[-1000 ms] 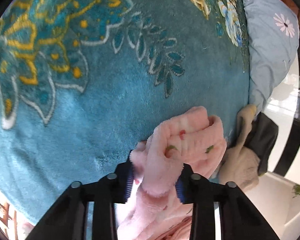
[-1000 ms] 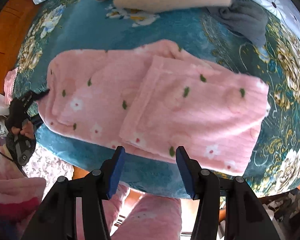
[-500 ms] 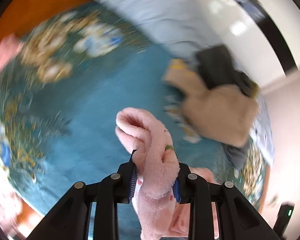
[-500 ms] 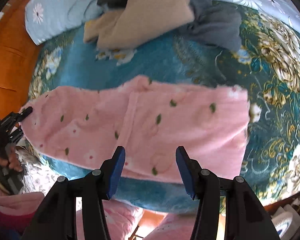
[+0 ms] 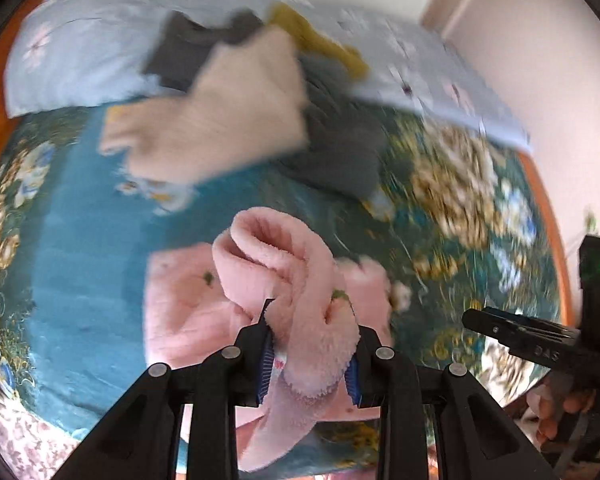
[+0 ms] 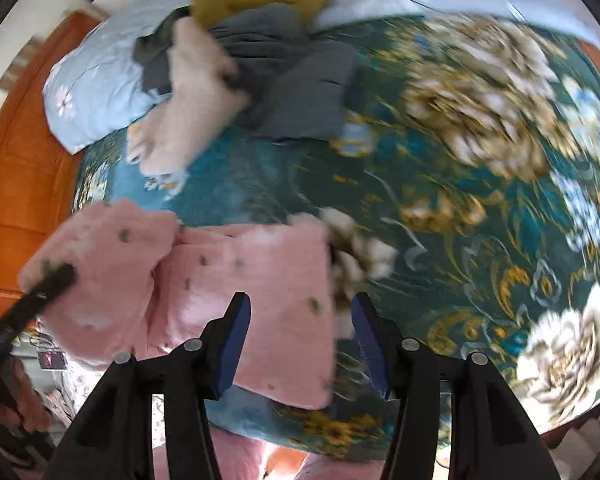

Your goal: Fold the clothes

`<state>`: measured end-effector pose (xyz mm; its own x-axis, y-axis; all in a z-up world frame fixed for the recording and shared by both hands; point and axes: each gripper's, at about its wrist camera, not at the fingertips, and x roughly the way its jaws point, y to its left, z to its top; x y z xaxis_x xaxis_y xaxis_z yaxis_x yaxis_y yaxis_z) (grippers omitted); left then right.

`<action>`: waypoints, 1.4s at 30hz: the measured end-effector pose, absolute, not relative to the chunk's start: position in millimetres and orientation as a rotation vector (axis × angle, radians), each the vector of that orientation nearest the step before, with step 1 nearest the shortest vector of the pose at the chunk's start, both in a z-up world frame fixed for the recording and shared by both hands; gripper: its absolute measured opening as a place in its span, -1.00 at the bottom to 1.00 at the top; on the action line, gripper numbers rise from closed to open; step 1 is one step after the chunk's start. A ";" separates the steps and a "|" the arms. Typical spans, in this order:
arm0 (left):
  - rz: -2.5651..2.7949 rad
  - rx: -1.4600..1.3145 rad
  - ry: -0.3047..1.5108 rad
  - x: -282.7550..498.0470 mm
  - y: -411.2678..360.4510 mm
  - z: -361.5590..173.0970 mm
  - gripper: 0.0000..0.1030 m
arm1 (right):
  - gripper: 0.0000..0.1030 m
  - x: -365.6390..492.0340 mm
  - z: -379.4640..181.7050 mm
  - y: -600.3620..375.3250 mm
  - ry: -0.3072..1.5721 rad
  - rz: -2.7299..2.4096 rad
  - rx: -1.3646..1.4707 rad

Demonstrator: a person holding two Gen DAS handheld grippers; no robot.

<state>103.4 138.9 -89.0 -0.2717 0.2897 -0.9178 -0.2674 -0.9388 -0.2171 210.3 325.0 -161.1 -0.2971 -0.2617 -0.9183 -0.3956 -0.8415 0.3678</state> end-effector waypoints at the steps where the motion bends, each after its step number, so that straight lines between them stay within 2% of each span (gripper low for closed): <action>1: 2.243 -1.638 -0.010 107.6 154.6 -90.9 -0.41 | 0.05 220.1 -164.8 331.3 0.862 2.294 -1.811; 6: 2.137 -1.737 0.032 122.4 201.6 -121.5 -0.33 | 0.05 254.4 -177.7 360.9 0.893 2.238 -1.837; 8: 2.107 -1.830 0.006 125.4 202.3 -135.2 -0.21 | 0.05 262.4 -180.5 370.4 0.904 2.217 -1.839; 10: 2.066 -1.888 -0.052 128.4 201.5 -142.1 0.16 | 0.05 266.3 -181.4 376.3 0.912 2.208 -1.837; 16: 2.115 -1.864 -0.291 125.6 152.1 -113.0 0.25 | 0.05 257.0 -182.4 370.0 0.947 2.250 -1.867; 19: 2.238 -1.877 -0.357 121.0 110.3 -99.0 0.26 | 0.05 241.6 -182.6 357.4 1.001 2.301 -1.880; 26: 2.404 -2.030 -0.655 137.1 -5.8 -97.0 0.26 | 0.06 197.1 -205.5 307.7 1.167 2.368 -2.014; 28: 2.415 -2.070 -0.688 141.1 -30.2 -95.8 0.26 | 0.28 183.8 -217.1 296.7 1.174 2.358 -2.039; 34: 2.443 -2.108 -0.673 139.8 -80.9 -89.2 0.26 | 0.27 167.6 -252.5 290.6 1.259 2.212 -2.015; 35: 2.439 -2.112 -0.683 137.6 -85.7 -90.2 0.26 | 0.22 167.1 -254.0 287.2 1.288 2.205 -2.003; 37: 2.431 -2.115 -0.677 130.4 -91.3 -90.7 0.26 | -0.41 165.5 -253.4 277.3 1.258 2.205 -1.993; 39: 2.420 -2.102 -0.642 120.5 -89.3 -89.6 0.26 | -0.66 164.6 -255.8 273.0 1.238 2.172 -1.998; 42: 2.399 -2.071 -0.565 106.4 -81.9 -87.5 0.26 | -0.73 167.9 -244.5 283.1 1.259 2.183 -1.915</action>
